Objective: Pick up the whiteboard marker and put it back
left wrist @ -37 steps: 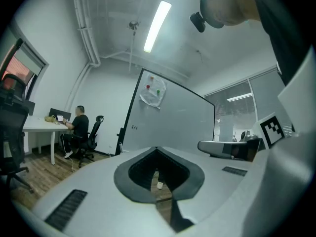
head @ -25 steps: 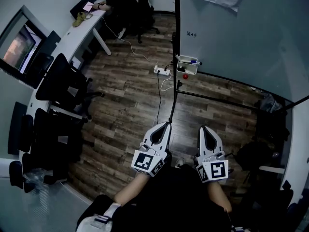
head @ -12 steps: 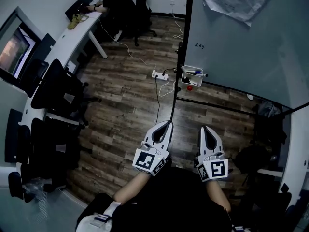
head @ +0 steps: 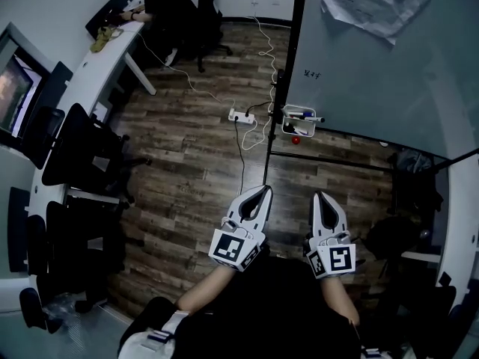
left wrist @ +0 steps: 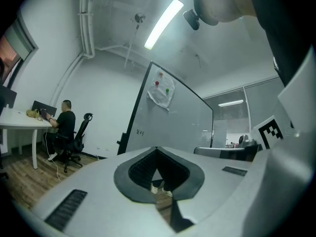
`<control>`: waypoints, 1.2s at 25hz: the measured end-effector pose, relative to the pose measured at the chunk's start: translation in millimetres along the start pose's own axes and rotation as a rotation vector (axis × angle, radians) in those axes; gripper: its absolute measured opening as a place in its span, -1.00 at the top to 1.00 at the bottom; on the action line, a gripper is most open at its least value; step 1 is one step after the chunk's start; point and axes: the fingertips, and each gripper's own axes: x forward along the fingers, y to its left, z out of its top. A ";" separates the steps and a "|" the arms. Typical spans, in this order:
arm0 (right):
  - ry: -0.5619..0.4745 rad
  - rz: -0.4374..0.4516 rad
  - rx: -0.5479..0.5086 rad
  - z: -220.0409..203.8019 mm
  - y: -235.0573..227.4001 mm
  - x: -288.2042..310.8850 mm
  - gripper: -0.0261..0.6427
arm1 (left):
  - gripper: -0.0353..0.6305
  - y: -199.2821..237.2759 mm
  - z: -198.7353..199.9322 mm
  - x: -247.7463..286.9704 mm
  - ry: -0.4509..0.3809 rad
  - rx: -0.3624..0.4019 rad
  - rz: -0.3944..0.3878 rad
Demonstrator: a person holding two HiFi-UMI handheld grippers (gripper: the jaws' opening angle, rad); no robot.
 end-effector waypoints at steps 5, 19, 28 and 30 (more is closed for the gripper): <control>-0.011 -0.036 -0.003 0.8 7.1 10.7 0.88 | 0.87 9.2 2.7 2.7 0.006 -0.004 -0.054; -0.013 -0.045 -0.015 4.4 9.0 40.4 0.88 | 0.87 35.3 5.2 16.3 -0.011 -0.027 -0.050; -0.030 0.001 -0.012 8.4 -16.2 83.4 0.88 | 0.87 53.6 13.7 55.7 -0.027 -0.002 -0.017; -0.031 0.005 -0.012 8.4 -23.8 92.3 0.88 | 0.87 57.0 12.9 67.3 -0.030 -0.005 -0.016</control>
